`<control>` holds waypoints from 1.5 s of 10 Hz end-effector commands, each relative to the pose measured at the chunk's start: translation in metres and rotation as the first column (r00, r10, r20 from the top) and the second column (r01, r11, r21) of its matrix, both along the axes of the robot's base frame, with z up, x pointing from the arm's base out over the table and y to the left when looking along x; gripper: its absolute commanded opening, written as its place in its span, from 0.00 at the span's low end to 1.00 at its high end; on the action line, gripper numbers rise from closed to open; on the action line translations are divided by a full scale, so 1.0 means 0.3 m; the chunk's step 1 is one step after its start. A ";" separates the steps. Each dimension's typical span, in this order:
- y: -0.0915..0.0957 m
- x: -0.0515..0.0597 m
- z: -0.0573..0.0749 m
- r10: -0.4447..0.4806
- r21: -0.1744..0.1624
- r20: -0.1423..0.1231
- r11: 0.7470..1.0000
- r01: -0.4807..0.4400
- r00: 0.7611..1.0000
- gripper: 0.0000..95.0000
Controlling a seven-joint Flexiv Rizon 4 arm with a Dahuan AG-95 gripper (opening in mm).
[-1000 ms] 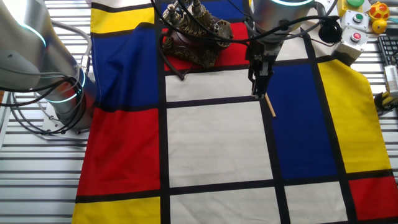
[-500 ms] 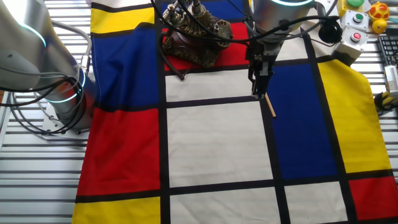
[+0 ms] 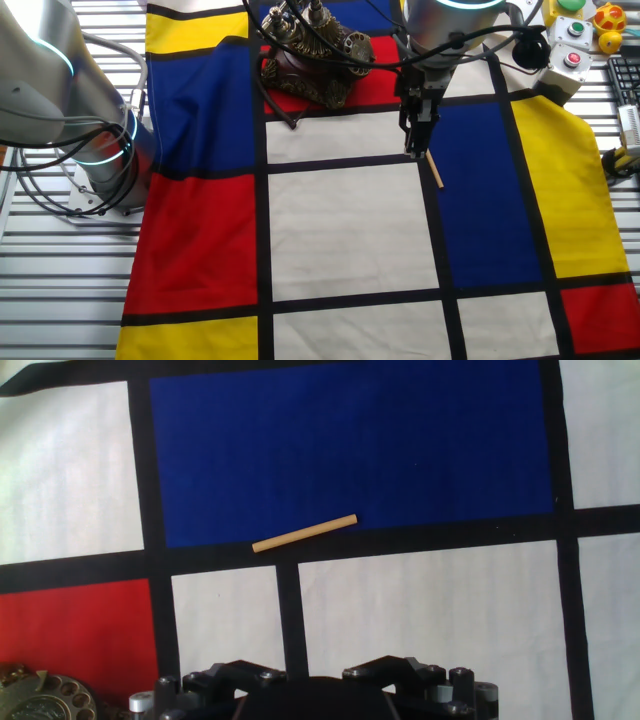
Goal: Dial a number on an old rotary phone
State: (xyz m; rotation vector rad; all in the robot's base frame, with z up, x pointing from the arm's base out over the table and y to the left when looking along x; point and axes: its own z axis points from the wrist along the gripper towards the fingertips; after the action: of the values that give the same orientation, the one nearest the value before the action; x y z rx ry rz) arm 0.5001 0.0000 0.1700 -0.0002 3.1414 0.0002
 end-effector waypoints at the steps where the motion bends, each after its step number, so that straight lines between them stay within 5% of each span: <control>1: 0.000 0.000 0.000 -0.082 0.031 0.018 0.996 0.081 0.996 0.00; 7: 0.000 0.000 0.000 -0.075 0.025 0.016 0.997 0.075 0.997 0.00; 15: 0.000 0.000 0.000 0.052 0.023 0.014 0.998 -0.053 0.999 0.00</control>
State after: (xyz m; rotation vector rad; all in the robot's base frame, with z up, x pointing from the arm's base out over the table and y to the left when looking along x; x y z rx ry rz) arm 0.5001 -0.0002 0.1697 -0.0833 3.1264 0.0362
